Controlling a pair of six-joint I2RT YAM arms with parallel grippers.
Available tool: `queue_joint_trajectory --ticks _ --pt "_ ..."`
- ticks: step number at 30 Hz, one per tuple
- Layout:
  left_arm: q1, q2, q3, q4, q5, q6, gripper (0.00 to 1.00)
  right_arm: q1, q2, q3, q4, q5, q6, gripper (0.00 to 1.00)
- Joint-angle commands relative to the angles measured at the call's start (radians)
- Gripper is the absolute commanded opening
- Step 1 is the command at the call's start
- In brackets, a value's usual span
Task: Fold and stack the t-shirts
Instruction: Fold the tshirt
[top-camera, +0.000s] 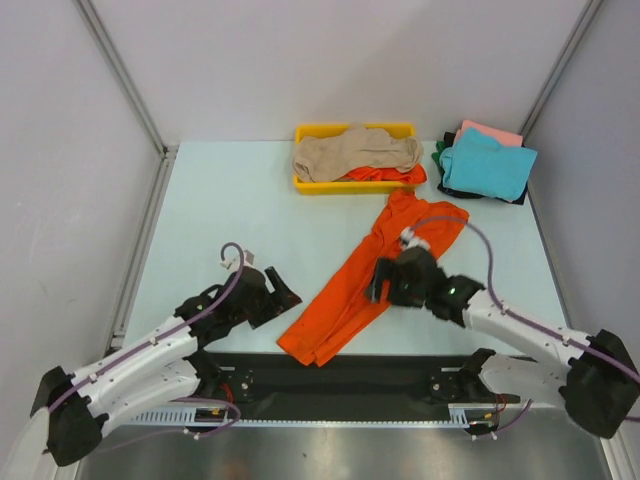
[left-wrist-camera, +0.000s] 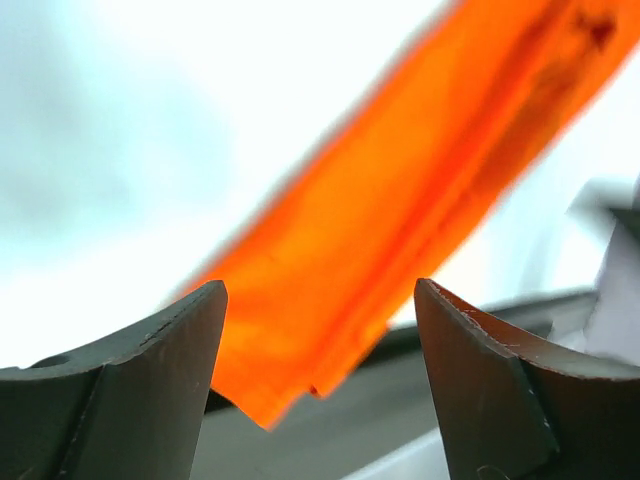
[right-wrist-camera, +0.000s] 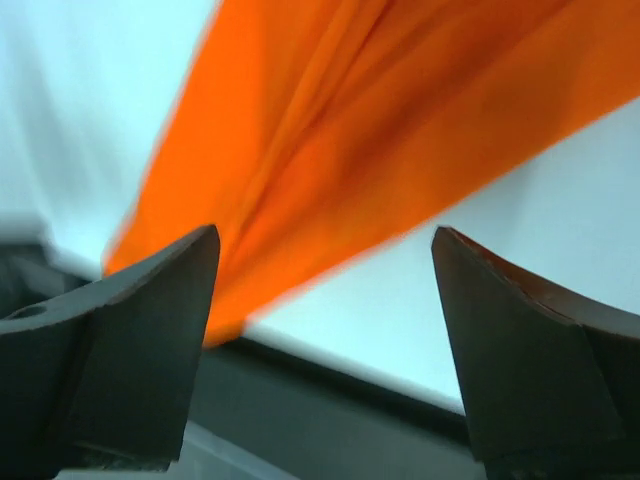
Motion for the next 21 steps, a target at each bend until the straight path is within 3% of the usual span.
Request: queue_joint_trajectory --ticks 1,4,8,16,21 --pt "0.081 -0.020 0.033 -0.083 -0.021 0.148 0.81 0.302 -0.021 -0.105 0.090 0.089 0.280 0.85" --pt "0.099 -0.023 0.026 -0.101 -0.031 0.181 0.81 0.522 0.046 -0.113 0.139 0.206 0.411 0.76" --pt "0.130 -0.053 -0.005 -0.092 -0.005 0.197 0.81 0.665 0.165 -0.086 0.180 0.283 0.503 0.72" --pt "0.182 -0.094 -0.063 -0.078 0.024 0.208 0.80 0.728 0.398 -0.079 0.421 0.225 0.525 0.65" --pt "0.184 -0.114 -0.092 -0.077 0.028 0.200 0.79 0.760 0.447 -0.035 0.409 0.223 0.531 0.63"
